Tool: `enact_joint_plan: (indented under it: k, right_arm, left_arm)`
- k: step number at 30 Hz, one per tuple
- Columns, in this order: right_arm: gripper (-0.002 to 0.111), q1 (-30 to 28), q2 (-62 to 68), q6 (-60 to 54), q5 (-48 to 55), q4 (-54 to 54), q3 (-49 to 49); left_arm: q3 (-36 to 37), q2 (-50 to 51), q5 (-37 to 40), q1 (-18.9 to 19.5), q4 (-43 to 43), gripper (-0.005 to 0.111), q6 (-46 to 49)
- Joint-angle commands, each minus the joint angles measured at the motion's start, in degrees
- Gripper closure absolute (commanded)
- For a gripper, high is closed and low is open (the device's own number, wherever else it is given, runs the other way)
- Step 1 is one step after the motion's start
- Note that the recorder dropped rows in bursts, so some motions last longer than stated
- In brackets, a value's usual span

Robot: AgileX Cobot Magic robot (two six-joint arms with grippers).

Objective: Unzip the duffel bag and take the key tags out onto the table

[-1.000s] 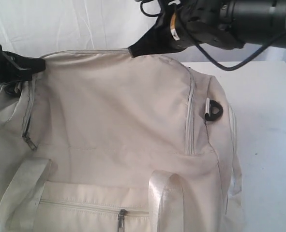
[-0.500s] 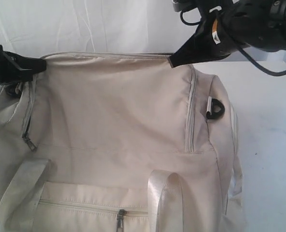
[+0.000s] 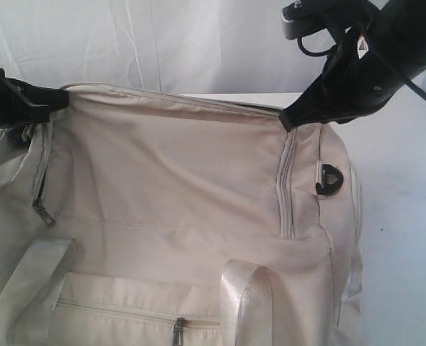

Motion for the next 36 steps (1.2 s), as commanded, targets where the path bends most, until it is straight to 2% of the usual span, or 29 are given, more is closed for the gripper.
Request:
enact_joint_plan:
  k: [1, 4, 10, 12, 15, 20, 22, 25, 27, 31, 36]
  right_arm:
    - [0.108, -1.56, -1.04, -6.25, 12.87, 0.62, 0.13]
    - [0.108, -1.56, -1.04, -8.92, 14.23, 4.12, 0.13]
    - [0.108, -1.56, -1.04, -9.0, 15.61, 4.39, 0.13]
    - [0.108, -1.56, -1.04, -9.32, 17.4, 4.39, 0.13]
    - [0.108, -1.56, -1.04, -9.78, 17.26, 4.06, 0.13]
    - [0.108, -1.56, -1.04, -9.78, 10.5, 4.06, 0.13]
    - [0.108, -1.56, -1.04, -9.78, 7.27, 4.06, 0.13]
    - [0.108, -1.56, -0.72, -9.68, 2.11, 4.06, 0.13]
    - [0.108, -1.56, -0.48, -8.8, -0.63, 4.06, 0.13]
    - [0.108, -1.56, 0.01, -7.34, -3.4, 4.06, 0.13]
    - [0.108, -1.56, 0.24, -5.97, -11.22, 4.19, 0.13]
  left_arm:
    - [-0.29, -0.25, 5.41, 1.35, -2.55, 0.107, -0.26]
    - [-0.29, -0.25, 4.99, 1.35, -2.55, 0.107, -0.26]
    - [-0.29, -0.25, 1.48, 1.35, -4.37, 0.107, 0.79]
    - [-0.29, -0.25, -0.45, 1.35, -5.24, 0.103, 2.88]
    - [-0.29, -0.25, -2.41, 1.35, -5.96, 0.087, 3.11]
    - [-1.01, -0.25, -5.88, 1.35, -5.85, 0.047, 4.08]
    - [-1.54, -0.25, -8.99, 1.35, -5.96, 0.037, 4.08]
    - [-2.86, -0.25, -16.53, 1.35, -4.94, 0.035, 4.3]
    - [-3.64, -0.25, -16.64, 1.23, -4.4, 0.036, 4.29]
    - [-3.75, -1.66, -16.64, -3.04, 0.02, 0.037, 2.58]
    - [-3.75, -1.83, -16.64, -12.87, 1.58, 0.037, 4.56]
